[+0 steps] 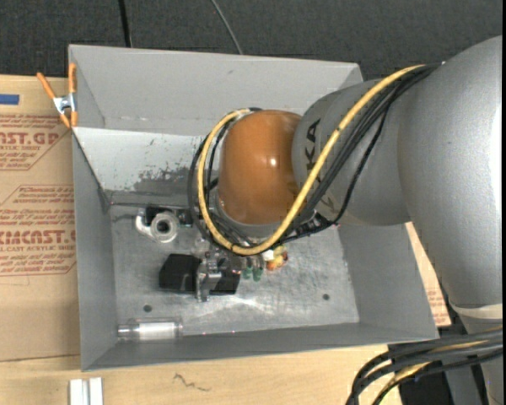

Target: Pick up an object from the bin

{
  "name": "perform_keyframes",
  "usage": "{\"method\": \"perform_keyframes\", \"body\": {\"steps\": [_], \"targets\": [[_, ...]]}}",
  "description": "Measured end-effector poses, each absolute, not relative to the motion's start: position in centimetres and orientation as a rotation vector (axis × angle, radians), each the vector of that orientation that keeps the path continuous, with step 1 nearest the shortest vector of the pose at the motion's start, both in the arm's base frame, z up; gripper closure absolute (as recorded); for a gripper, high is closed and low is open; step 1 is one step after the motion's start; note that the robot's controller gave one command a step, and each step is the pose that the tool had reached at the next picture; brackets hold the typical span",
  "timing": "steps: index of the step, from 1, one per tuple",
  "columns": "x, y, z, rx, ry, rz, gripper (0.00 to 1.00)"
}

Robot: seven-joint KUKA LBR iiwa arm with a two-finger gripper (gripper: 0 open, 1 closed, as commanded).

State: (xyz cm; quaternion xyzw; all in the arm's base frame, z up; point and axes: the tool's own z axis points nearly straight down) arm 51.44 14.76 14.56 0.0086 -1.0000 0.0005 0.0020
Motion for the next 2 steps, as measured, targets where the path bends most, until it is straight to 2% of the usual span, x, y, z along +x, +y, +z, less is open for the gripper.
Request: {"method": "perform_keyframes", "body": {"steps": [1,2], "targets": [[51.4,14.8,14.6,0.027,-3.137,0.001,1.00],[52.0,15.3,19.1,0.014,-3.130,0.004,1.00]]}}
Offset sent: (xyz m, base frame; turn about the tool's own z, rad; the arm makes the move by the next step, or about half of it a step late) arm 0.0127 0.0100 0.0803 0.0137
